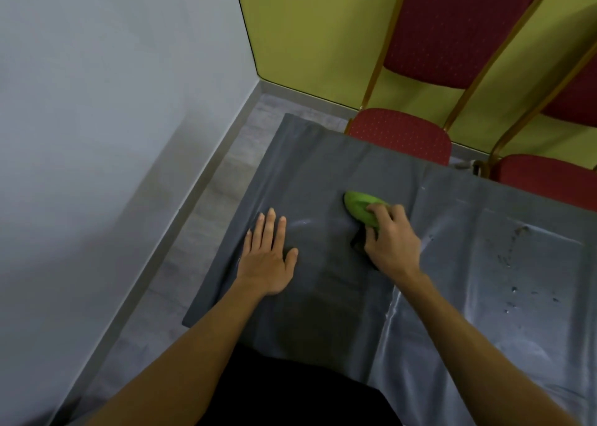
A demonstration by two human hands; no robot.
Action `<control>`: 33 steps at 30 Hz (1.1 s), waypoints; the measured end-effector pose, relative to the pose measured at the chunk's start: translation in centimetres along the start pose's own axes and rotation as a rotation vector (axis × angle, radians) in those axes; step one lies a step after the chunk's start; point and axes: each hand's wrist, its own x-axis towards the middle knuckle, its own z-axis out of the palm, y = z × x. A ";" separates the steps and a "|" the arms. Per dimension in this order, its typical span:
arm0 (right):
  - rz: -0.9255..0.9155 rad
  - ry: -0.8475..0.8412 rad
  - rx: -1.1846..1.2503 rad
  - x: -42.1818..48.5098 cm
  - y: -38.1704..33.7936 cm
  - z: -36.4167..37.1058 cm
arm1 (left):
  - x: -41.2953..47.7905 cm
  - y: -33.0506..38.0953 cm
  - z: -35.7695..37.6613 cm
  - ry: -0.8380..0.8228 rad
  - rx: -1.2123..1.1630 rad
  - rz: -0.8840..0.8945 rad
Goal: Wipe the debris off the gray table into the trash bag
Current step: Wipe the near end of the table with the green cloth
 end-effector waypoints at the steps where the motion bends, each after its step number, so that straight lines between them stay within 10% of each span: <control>1: -0.004 0.022 -0.011 0.4 0.7 -0.4 | 0.0 0.0 0.0 -0.002 0.003 -0.001; 11: 0.404 0.138 -0.001 7.0 6.7 -3.7 | -0.1 -0.1 -0.1 0.001 -0.008 0.002; 22: 0.095 -0.059 0.011 -3.4 0.1 -0.4 | -1.3 5.7 -0.1 0.241 -0.058 0.040; 33: 0.032 0.013 -0.135 2.2 7.2 -4.2 | -1.8 8.4 3.1 0.115 0.073 0.286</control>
